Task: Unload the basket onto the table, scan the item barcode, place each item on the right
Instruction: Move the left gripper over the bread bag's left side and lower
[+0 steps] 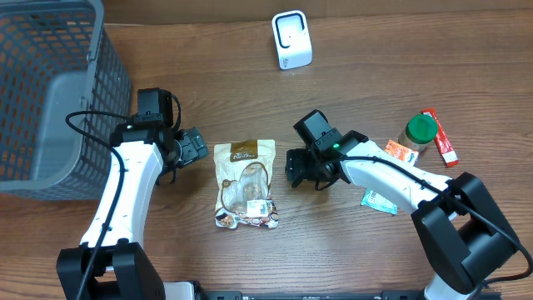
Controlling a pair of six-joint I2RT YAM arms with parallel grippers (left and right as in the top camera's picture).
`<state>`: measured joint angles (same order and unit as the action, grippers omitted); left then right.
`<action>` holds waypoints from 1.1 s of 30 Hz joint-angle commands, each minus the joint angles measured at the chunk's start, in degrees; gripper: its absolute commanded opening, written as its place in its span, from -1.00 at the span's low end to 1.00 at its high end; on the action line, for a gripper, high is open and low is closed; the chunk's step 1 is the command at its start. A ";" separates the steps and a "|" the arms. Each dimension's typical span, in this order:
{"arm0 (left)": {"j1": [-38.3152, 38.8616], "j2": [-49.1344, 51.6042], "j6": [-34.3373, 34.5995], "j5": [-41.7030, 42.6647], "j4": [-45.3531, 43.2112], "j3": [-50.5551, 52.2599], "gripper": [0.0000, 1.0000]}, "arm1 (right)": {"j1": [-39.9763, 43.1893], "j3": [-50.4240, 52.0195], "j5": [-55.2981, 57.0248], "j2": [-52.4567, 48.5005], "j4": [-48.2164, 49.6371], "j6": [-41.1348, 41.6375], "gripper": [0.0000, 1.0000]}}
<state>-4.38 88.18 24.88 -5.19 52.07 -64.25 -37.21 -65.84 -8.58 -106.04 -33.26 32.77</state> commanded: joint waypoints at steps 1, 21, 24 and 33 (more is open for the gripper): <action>-0.11 -0.13 -0.63 -0.55 -0.96 -0.83 1.00 | 0.04 1.79 1.03 -0.17 -0.04 -0.26 0.50; -0.09 -0.11 -0.48 13.86 -1.97 -0.83 0.77 | 0.04 1.84 1.09 -0.17 0.11 -0.26 0.54; -0.09 -0.13 -0.50 15.91 -0.85 -0.83 0.19 | 0.04 1.84 1.11 -0.17 0.22 -0.28 0.54; 0.00 -0.11 -0.46 15.80 2.14 -0.74 -0.92 | 0.04 1.84 2.14 -0.17 0.22 -0.26 0.55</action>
<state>-4.38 88.18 24.86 9.47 53.36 -64.29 -37.21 -64.25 -7.18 -106.04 -33.41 32.77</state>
